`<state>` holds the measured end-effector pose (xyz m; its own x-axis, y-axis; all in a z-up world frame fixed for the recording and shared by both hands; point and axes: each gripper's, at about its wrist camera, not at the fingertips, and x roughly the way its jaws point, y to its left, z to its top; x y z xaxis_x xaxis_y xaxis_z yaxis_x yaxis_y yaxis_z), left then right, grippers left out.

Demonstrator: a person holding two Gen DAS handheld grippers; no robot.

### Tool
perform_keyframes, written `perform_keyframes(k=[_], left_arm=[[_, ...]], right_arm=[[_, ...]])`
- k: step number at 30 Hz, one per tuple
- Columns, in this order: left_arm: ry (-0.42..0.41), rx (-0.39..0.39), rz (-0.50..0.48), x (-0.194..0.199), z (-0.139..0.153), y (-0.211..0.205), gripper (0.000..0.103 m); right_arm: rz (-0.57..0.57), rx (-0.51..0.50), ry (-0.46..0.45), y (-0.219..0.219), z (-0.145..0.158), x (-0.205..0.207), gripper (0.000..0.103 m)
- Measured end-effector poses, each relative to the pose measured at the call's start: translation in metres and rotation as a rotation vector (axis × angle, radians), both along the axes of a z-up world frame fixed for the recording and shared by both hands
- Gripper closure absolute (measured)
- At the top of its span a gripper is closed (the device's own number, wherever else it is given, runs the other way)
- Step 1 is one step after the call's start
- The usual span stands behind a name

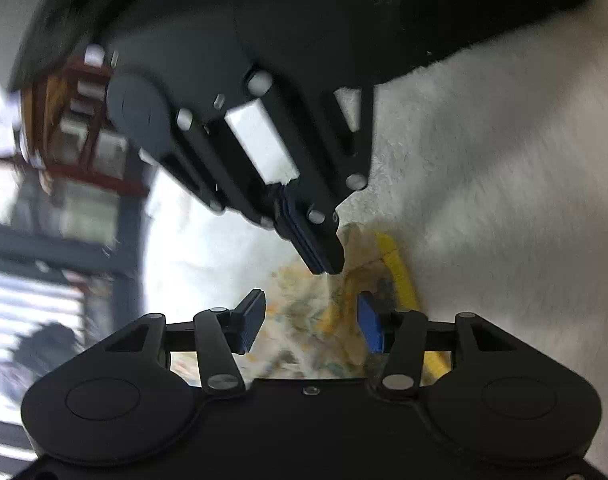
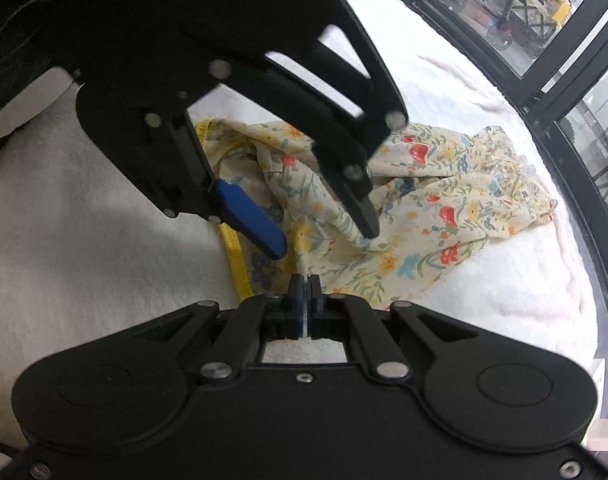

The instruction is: Fold clothes

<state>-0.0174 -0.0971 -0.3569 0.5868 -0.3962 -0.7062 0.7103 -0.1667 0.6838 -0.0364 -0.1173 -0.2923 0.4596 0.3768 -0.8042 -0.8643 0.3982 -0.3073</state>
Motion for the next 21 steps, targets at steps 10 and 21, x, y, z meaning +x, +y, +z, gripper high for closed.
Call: perform_keyframes(k=[10, 21], left_arm=[[0.266, -0.136, 0.502, 0.016, 0.025, -0.006, 0.055], [0.355, -0.183, 0.54, -0.012, 0.017, 0.013, 0.045]], right_arm=[[-0.021, -0.006, 0.082, -0.004, -0.004, -0.003, 0.097], [-0.403, 0.385, 0.446, -0.03, 0.018, 0.074, 0.077]])
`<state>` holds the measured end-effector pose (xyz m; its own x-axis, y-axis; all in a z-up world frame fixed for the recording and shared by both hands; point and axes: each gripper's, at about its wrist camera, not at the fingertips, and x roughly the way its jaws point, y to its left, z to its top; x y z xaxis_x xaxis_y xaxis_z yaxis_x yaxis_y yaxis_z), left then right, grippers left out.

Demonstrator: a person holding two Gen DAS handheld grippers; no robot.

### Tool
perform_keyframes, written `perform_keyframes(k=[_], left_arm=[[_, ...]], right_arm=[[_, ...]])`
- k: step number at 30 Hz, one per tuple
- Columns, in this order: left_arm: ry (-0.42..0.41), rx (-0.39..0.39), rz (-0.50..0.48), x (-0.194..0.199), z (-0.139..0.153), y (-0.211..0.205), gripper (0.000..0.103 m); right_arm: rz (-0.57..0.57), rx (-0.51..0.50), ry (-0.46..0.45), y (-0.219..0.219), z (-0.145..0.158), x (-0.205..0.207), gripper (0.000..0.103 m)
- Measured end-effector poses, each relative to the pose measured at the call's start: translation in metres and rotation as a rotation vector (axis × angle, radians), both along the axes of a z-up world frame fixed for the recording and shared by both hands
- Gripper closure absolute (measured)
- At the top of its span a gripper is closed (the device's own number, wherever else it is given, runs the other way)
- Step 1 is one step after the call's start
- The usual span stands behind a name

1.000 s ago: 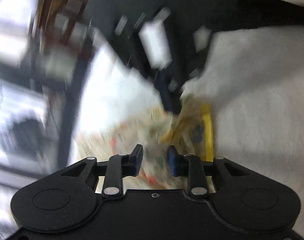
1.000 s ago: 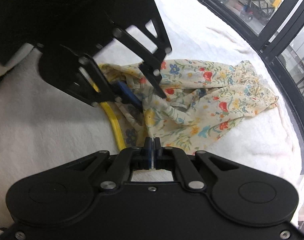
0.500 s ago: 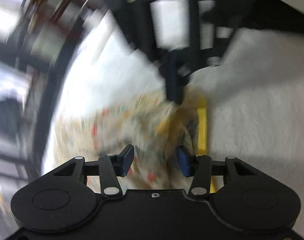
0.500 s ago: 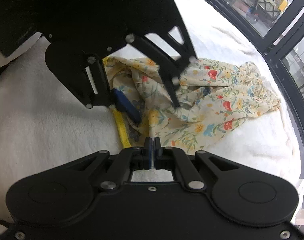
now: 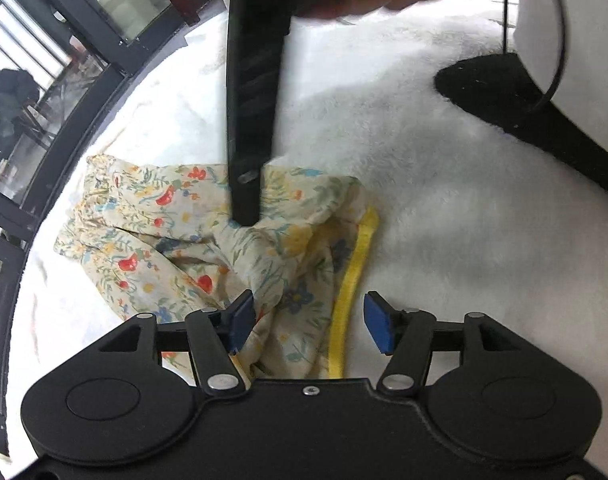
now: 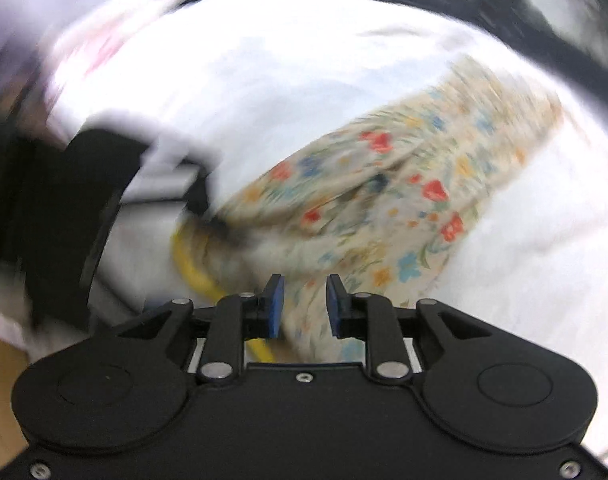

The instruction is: Fold clothes

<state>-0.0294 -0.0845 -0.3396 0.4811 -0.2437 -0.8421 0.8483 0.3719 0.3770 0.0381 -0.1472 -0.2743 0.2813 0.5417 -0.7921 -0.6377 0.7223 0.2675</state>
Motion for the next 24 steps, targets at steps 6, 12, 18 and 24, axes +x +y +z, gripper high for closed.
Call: perform_keyframes(k=[6, 12, 18, 24], left_arm=[[0.042, 0.014, 0.023, 0.002, -0.008, 0.012, 0.045], [0.038, -0.019, 0.037, 0.0, 0.004, 0.027, 0.045], [0.011, -0.028, 0.075, 0.005, 0.017, 0.046, 0.039], [0.012, -0.01, 0.148, 0.017, 0.014, 0.05, 0.039]], right_arm=[[0.034, 0.012, 0.043, 0.035, -0.027, 0.036, 0.077], [0.163, -0.09, -0.055, 0.06, -0.03, 0.014, 0.077], [0.259, -0.248, -0.219, 0.029, -0.001, -0.004, 0.076], [0.434, -0.449, -0.342, 0.042, -0.031, -0.044, 0.077]])
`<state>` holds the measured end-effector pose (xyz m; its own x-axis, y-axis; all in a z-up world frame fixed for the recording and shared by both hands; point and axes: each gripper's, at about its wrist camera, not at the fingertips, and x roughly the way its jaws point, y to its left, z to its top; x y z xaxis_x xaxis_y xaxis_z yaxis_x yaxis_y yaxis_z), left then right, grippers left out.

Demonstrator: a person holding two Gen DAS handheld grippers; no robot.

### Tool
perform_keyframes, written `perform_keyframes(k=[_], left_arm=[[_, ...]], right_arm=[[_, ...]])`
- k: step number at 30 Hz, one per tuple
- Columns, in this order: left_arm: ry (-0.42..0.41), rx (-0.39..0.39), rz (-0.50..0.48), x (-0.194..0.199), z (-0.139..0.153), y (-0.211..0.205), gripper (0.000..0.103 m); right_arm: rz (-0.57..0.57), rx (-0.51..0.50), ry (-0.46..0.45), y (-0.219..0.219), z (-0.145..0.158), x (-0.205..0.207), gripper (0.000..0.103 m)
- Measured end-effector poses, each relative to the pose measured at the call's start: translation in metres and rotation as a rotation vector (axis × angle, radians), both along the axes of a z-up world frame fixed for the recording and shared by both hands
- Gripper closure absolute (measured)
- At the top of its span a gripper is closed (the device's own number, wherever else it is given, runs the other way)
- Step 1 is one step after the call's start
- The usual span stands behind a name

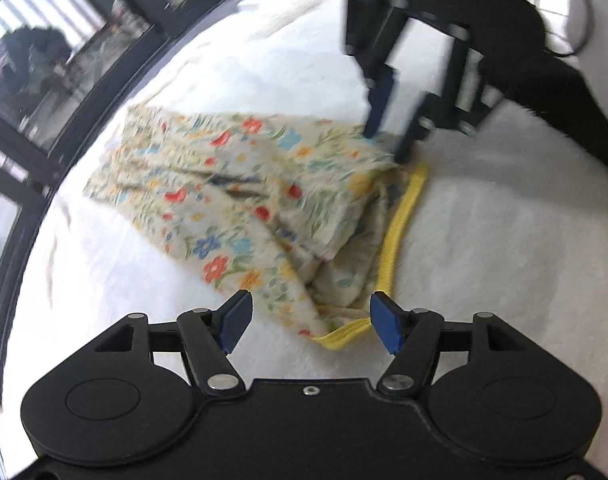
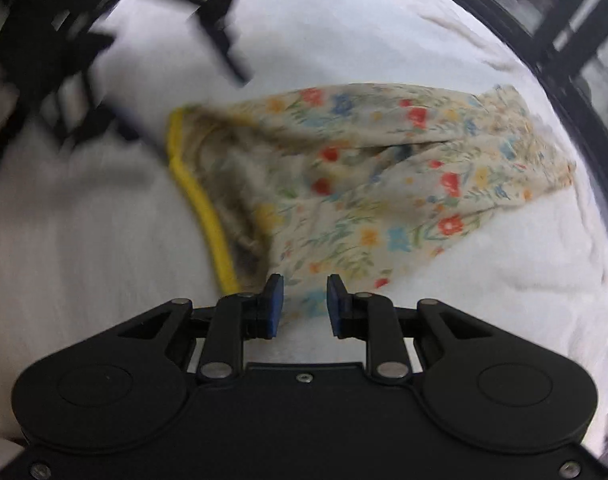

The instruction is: Fold clothes

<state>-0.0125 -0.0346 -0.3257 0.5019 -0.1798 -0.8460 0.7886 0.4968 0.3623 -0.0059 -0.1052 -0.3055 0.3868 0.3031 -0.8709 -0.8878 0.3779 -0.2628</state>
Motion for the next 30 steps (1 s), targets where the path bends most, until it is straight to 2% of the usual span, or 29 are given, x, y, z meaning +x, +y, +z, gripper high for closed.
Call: perform_keyframes(k=[4, 7, 10, 17, 20, 21, 24, 30], left_arm=[[0.032, -0.026, -0.016, 0.002, -0.005, -0.011, 0.039], [0.075, -0.039, 0.016, 0.002, -0.013, -0.017, 0.039], [0.096, -0.061, 0.04, 0.004, -0.011, -0.016, 0.039], [0.076, -0.062, 0.075, 0.012, -0.003, -0.007, 0.039], [0.067, -0.052, 0.077, 0.015, -0.005, -0.007, 0.039], [0.065, -0.049, 0.074, 0.015, -0.006, -0.007, 0.039], [0.062, -0.046, 0.052, 0.011, -0.005, -0.006, 0.039], [0.029, -0.059, 0.036, 0.011, 0.003, -0.004, 0.039]], right_arm=[[0.001, -0.004, 0.009, 0.0, -0.006, -0.002, 0.08], [-0.019, -0.014, 0.01, -0.008, -0.006, -0.004, 0.08], [-0.035, 0.035, 0.007, -0.008, 0.008, -0.004, 0.079], [0.026, 0.143, -0.054, 0.021, 0.025, 0.002, 0.078], [0.081, 0.092, -0.025, 0.036, 0.012, 0.003, 0.08], [0.088, 0.065, -0.024, 0.037, 0.006, 0.003, 0.084], [0.074, 0.046, -0.012, 0.033, 0.001, 0.003, 0.086], [0.042, 0.169, -0.013, 0.041, 0.029, 0.009, 0.081]])
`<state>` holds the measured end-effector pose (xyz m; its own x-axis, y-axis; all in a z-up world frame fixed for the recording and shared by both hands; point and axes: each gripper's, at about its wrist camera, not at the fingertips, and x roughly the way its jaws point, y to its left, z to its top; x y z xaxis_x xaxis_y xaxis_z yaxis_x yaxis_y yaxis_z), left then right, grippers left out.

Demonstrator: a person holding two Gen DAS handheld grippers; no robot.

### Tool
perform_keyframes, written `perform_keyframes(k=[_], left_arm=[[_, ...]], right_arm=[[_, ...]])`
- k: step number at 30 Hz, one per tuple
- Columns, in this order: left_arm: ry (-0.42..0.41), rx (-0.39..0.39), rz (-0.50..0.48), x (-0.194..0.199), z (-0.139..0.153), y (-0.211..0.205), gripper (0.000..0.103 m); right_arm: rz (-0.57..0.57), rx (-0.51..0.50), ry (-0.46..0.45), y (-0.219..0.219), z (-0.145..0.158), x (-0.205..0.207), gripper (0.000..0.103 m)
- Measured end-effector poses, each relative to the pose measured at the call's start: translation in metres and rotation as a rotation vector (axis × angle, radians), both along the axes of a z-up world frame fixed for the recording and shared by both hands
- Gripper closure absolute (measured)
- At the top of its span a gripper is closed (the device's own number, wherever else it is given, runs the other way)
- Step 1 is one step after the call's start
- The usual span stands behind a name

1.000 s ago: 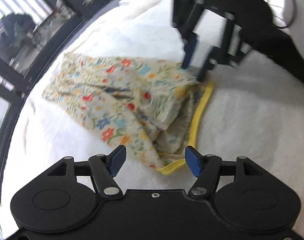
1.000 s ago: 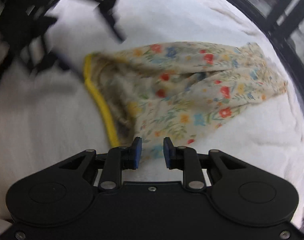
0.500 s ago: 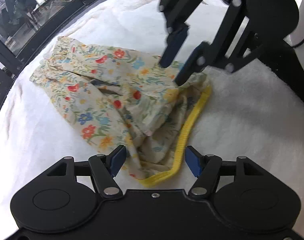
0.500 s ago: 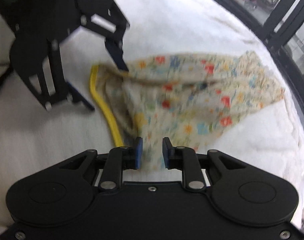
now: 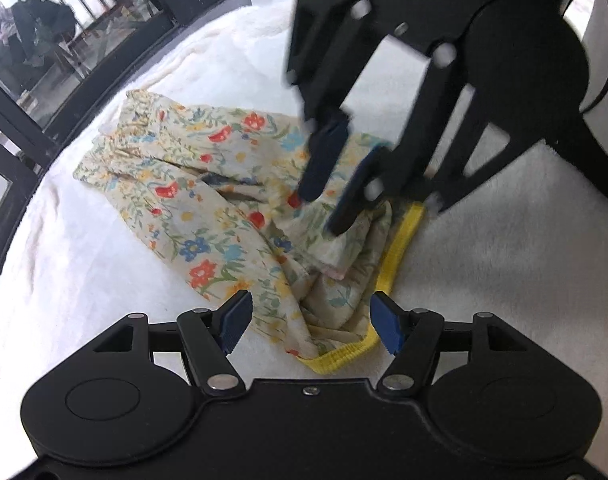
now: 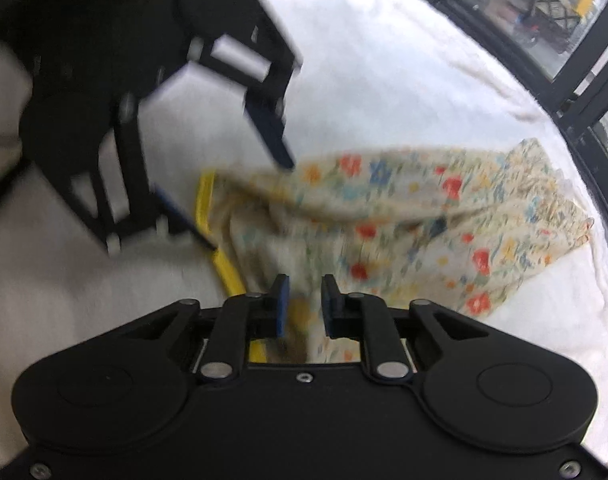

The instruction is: Fold clothes

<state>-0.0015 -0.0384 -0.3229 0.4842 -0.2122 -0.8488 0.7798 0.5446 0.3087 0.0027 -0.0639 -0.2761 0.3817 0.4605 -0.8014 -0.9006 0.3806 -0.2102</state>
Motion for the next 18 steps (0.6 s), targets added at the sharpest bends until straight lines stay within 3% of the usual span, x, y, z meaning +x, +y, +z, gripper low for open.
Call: perform_keyframes(k=[9, 11, 13, 18], left_arm=[[-0.033, 0.076, 0.047, 0.012, -0.008, 0.003, 0.039], [-0.024, 0.081, 0.08, 0.017, -0.009, 0.004, 0.039], [-0.018, 0.094, 0.099, 0.019, -0.012, 0.004, 0.039], [-0.017, 0.122, 0.107, 0.019, -0.016, 0.003, 0.039]], right_arm=[[0.135, -0.126, -0.082, 0.031, -0.036, -0.008, 0.081], [0.119, -0.116, -0.094, 0.03, -0.038, -0.007, 0.087], [0.09, -0.095, -0.077, 0.028, -0.037, -0.005, 0.099], [0.091, -0.107, -0.093, 0.02, -0.034, -0.008, 0.101]])
